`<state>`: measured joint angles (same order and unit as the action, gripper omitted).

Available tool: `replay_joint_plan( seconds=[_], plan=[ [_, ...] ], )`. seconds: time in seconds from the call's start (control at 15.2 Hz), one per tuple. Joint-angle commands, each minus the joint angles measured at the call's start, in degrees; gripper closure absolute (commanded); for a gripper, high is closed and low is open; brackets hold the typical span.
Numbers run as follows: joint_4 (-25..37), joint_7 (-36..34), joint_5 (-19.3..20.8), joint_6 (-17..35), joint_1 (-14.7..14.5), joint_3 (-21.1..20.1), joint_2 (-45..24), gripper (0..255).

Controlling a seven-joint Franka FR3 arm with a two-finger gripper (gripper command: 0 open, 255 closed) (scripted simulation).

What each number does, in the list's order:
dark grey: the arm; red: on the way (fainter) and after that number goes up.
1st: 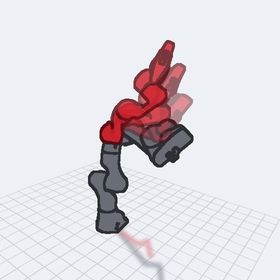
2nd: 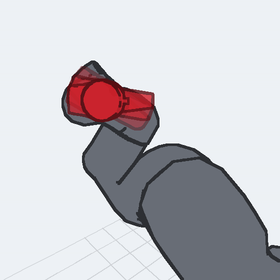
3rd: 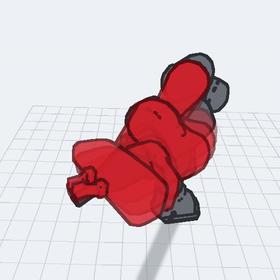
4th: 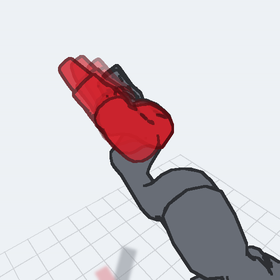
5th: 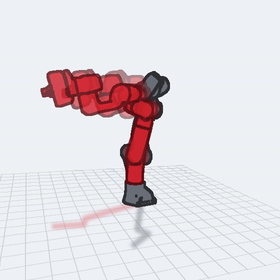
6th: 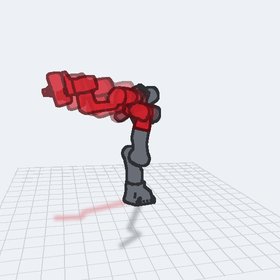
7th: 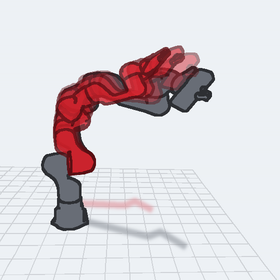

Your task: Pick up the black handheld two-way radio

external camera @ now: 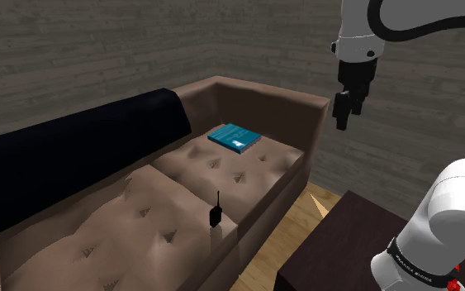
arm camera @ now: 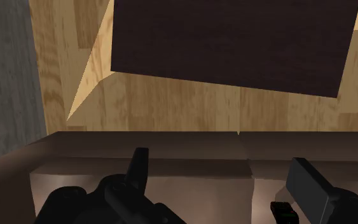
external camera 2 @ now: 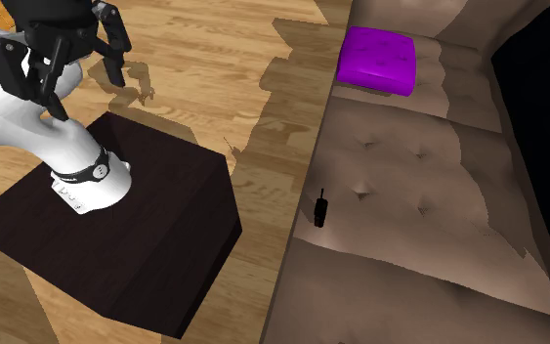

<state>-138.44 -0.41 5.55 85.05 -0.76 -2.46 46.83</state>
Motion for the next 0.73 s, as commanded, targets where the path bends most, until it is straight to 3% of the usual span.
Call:
replay_joint_plan(
  seconds=[0.0, 0.66],
  plan=[
    [0.0, 0.0, 0.0, 0.0, 0.0, 0.0, 0.0, 0],
    [-0.8, -2.7, -3.0, 16.4, -1.8, -2.5, -18.1, 0]
  ],
)
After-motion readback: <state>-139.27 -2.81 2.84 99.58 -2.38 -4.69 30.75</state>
